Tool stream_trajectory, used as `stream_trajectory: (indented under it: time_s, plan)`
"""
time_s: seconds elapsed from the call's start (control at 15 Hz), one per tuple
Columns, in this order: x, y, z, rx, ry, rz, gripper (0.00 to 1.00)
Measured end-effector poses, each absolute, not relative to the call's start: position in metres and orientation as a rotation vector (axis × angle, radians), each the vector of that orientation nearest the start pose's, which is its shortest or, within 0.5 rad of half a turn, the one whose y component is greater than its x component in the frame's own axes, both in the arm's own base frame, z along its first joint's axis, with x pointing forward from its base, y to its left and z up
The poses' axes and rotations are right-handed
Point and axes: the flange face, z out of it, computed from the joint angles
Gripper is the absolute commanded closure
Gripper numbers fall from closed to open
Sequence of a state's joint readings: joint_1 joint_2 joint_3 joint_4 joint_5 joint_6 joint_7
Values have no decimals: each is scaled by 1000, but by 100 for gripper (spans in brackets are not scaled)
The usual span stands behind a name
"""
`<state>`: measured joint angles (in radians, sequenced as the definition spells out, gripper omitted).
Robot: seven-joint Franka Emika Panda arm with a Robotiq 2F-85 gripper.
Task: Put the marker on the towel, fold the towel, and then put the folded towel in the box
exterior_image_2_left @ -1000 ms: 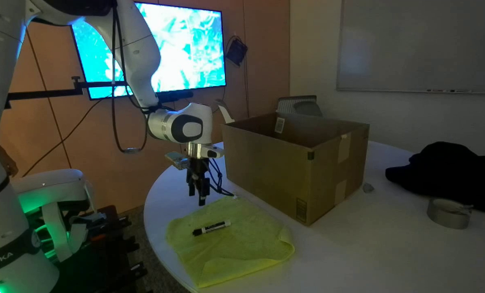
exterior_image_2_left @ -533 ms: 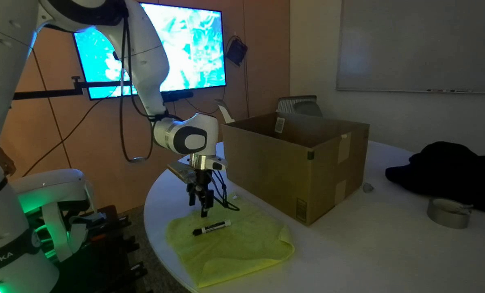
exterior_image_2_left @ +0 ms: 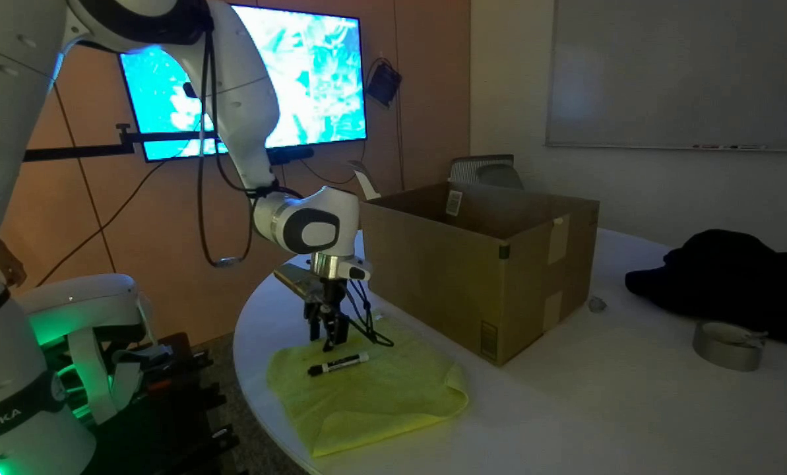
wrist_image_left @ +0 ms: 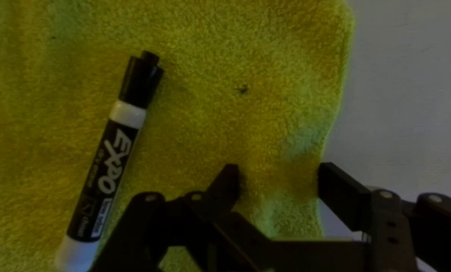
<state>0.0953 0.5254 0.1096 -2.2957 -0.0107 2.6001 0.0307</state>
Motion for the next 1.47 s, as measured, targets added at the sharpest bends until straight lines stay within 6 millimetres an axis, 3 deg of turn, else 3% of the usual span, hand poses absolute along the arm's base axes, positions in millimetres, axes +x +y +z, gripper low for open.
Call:
stream_trajectory:
  time_s: [0.13, 0.27, 0.47, 1.0, 1.47]
  plan:
    - [481, 109, 106, -3077, -291, 343, 62]
    - [481, 110, 106, -3074, -307, 343, 82]
    - [481, 110, 108, -3073, -315, 343, 100]
    - [477, 94, 134, -3100, -264, 318, 97]
    - [461, 35, 177, -3189, 8, 241, 97]
